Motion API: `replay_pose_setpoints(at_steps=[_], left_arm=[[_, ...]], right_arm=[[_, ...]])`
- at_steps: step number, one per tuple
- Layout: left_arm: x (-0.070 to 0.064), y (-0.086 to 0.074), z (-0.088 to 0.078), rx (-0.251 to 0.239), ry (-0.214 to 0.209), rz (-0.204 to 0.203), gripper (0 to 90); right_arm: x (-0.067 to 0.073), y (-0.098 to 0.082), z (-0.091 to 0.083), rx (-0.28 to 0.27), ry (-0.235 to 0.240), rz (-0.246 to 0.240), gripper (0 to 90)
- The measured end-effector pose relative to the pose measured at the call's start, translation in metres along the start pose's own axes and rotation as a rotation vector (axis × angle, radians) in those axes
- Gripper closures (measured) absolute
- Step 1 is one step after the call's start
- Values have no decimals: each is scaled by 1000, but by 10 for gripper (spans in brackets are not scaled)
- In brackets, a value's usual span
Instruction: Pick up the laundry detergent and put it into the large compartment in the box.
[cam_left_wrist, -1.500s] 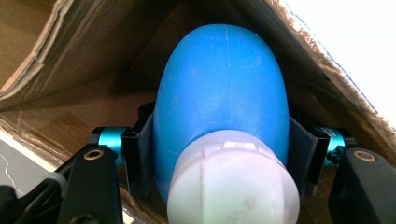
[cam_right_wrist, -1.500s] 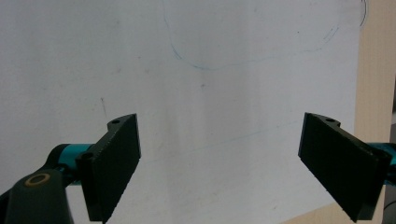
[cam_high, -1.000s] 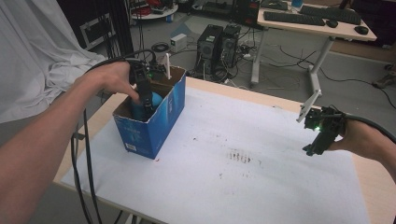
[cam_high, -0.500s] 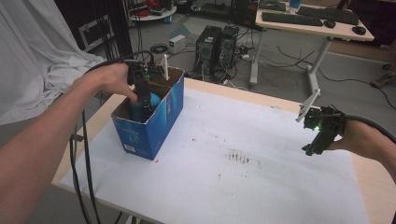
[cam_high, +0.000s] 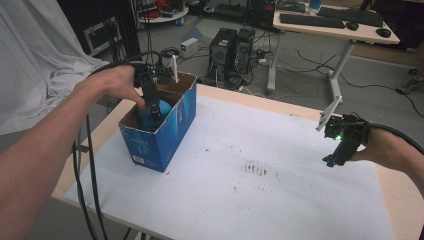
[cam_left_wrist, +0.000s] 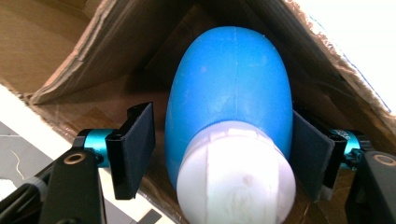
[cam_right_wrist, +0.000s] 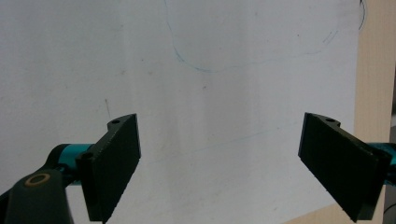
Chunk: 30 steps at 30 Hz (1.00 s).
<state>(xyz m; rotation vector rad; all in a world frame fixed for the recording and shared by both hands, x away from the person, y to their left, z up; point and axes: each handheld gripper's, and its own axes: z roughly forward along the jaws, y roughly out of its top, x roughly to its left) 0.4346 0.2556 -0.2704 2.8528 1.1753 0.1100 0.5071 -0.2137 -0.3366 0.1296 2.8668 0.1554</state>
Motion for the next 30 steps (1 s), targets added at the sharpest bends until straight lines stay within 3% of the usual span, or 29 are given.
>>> replay_pose_setpoints(at_steps=[12, 18, 23, 24, 30], left_arm=[[-10, 7, -25, -21, 46, 41, 283], [-29, 20, -44, -67, 57, 106, 278], [-41, 29, -51, -73, 55, 155, 270], [-49, 35, -54, -77, 49, 186, 270], [-69, 48, -61, -88, 48, 257, 269]], right_arm=[[0, -1, -1, 1, -2, -2, 121], [0, 1, -2, -1, 0, -8, 121], [1, 1, -2, -2, -3, -5, 121], [1, 1, -2, -1, -1, -7, 121], [1, 1, -3, -4, -2, -3, 121]])
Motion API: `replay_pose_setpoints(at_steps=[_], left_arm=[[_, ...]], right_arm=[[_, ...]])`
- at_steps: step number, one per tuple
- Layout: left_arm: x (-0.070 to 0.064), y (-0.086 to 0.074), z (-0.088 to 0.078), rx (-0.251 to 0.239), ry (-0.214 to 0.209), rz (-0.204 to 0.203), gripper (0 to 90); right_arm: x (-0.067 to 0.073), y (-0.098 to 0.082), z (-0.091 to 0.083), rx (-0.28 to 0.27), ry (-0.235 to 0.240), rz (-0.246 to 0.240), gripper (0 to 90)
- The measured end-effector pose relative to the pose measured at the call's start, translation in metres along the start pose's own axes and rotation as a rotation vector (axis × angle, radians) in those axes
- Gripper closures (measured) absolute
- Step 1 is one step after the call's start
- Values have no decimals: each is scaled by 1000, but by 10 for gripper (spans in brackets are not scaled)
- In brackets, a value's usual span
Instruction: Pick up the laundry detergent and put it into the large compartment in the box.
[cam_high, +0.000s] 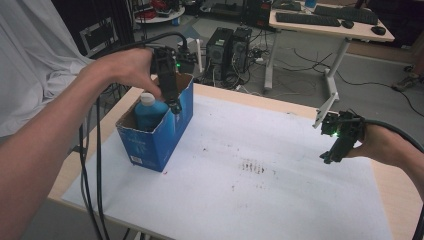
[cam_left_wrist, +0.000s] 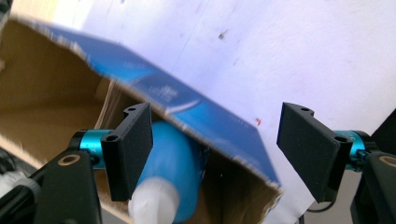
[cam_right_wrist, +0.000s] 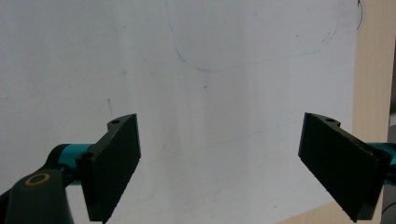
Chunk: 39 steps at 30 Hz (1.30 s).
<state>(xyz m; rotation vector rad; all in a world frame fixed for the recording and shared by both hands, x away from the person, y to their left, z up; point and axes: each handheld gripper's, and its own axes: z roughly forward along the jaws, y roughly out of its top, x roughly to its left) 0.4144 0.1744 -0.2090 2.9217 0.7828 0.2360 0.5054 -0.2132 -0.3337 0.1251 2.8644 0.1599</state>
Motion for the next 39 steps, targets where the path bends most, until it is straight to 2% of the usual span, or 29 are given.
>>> replay_pose_setpoints(at_steps=[2, 5, 8, 11, 15, 25, 28, 31, 35, 39], left_arm=[[-9, 11, -4, -14, 1, 41, 270], [-19, 20, -6, -31, 6, 71, 246], [-30, 28, -7, -46, 13, 136, 210], [-41, 36, -4, -44, -1, 201, 205], [-55, 47, 4, -37, -2, 267, 204], [-82, 72, 35, -28, -38, 367, 204], [-86, 75, 43, -33, -47, 377, 204], [-93, 80, 58, -18, -54, 398, 205], [-98, 83, 73, -10, -53, 405, 204], [-103, 85, 88, -7, -82, 415, 205]], right_arm=[[0, 0, -1, 1, 2, -1, 121], [1, 1, -1, -2, 0, 0, 121], [1, 1, -2, 0, 2, -2, 121], [1, 2, -3, 1, 1, 5, 121], [2, 3, -4, -3, 1, 6, 121], [4, 6, -6, 3, -3, 9, 121], [4, 6, -6, 0, -2, 3, 121], [5, 7, -7, 1, -5, 6, 121], [6, 9, -8, 3, -7, 1, 121], [6, 10, -10, -3, -8, 5, 121]])
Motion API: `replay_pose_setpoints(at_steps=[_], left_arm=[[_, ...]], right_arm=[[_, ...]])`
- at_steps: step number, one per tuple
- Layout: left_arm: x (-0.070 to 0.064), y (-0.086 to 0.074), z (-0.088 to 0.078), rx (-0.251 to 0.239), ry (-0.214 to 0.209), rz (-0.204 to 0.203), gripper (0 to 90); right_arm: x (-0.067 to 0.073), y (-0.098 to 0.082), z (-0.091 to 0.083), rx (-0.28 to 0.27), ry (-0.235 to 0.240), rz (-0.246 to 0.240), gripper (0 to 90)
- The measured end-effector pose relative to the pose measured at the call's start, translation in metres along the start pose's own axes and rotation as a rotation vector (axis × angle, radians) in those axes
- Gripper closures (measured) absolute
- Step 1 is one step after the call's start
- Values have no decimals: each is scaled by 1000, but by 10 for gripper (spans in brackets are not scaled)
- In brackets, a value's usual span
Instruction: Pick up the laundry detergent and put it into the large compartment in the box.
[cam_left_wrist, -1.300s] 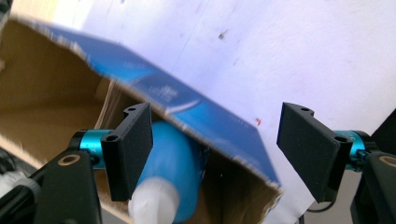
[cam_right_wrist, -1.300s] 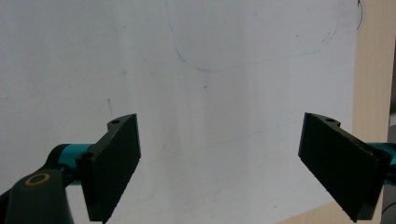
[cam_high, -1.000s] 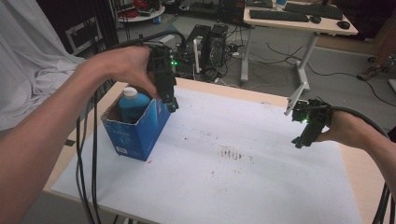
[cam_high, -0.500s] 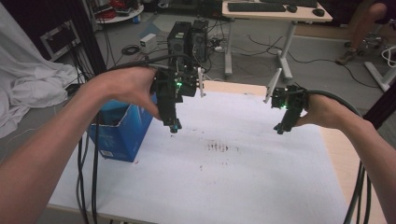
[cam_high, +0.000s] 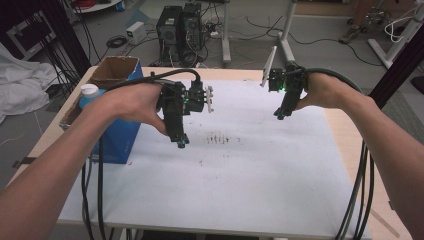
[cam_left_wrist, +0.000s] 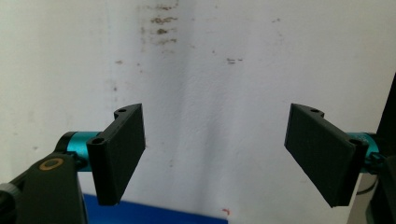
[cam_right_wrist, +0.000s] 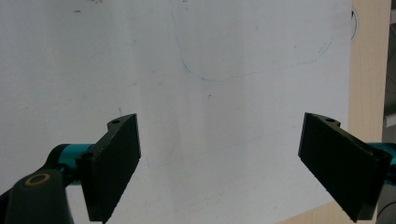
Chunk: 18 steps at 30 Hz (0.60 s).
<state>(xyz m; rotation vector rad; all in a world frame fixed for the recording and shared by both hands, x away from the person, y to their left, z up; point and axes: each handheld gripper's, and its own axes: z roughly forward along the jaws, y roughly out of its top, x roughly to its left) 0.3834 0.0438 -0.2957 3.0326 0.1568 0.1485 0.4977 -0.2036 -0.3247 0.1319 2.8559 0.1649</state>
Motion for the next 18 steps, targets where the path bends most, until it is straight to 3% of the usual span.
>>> replay_pose_setpoints(at_steps=[8, 18], left_arm=[[-3, 7, 23, 35, 1, 24, 205], [-4, 9, 25, 35, 3, 28, 205]], right_arm=[[2, 1, -3, 0, -6, 7, 121], [3, 0, -5, -1, -7, 4, 121]])
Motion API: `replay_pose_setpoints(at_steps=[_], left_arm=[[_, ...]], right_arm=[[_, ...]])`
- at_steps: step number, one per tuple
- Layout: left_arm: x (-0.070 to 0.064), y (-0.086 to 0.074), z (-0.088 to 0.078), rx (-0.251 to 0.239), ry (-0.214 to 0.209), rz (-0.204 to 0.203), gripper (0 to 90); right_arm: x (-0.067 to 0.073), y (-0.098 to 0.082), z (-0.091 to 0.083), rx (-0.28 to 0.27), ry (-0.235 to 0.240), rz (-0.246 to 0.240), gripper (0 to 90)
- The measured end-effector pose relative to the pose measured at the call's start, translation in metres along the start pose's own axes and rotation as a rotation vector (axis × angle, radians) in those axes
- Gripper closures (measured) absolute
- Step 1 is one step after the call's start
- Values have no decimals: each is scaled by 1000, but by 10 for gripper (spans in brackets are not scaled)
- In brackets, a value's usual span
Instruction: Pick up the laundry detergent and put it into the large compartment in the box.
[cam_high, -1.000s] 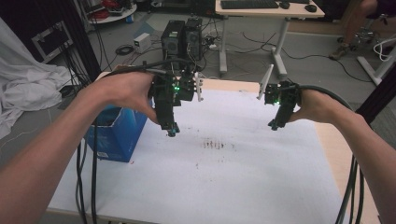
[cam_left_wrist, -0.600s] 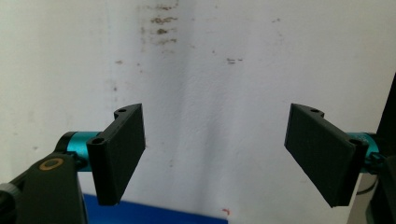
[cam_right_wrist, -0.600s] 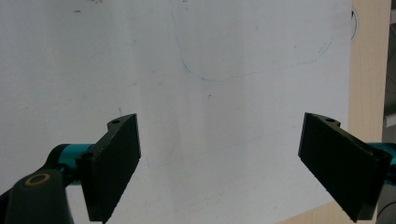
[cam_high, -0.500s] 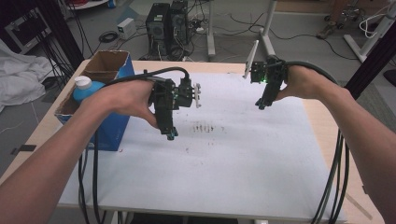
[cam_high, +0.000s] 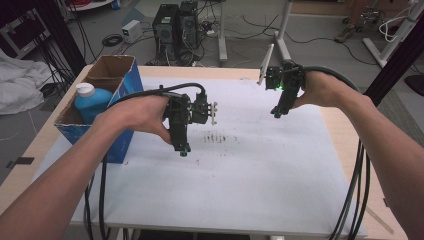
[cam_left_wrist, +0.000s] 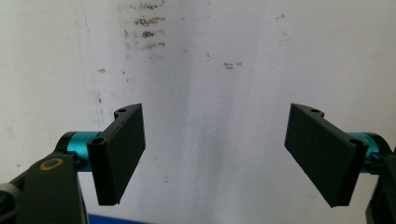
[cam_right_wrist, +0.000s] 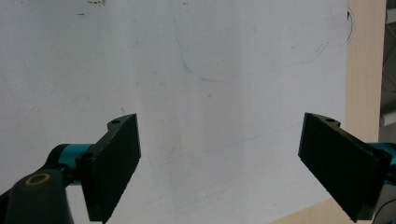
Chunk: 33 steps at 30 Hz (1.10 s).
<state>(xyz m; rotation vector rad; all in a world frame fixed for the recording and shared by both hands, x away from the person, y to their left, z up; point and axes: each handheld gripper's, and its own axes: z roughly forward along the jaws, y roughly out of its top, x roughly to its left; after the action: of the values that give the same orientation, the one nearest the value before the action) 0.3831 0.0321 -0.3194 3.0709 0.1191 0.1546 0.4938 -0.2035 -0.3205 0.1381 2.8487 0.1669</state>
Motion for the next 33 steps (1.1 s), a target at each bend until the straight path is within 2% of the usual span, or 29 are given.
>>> replay_pose_setpoints(at_steps=[17, 33], left_arm=[[-5, 6, 3, 4, -19, 21, 205], [-4, 7, 5, 5, -24, 19, 204]], right_arm=[[4, -2, -6, 5, -8, 0, 121], [5, 2, -5, 2, -9, -12, 121]])
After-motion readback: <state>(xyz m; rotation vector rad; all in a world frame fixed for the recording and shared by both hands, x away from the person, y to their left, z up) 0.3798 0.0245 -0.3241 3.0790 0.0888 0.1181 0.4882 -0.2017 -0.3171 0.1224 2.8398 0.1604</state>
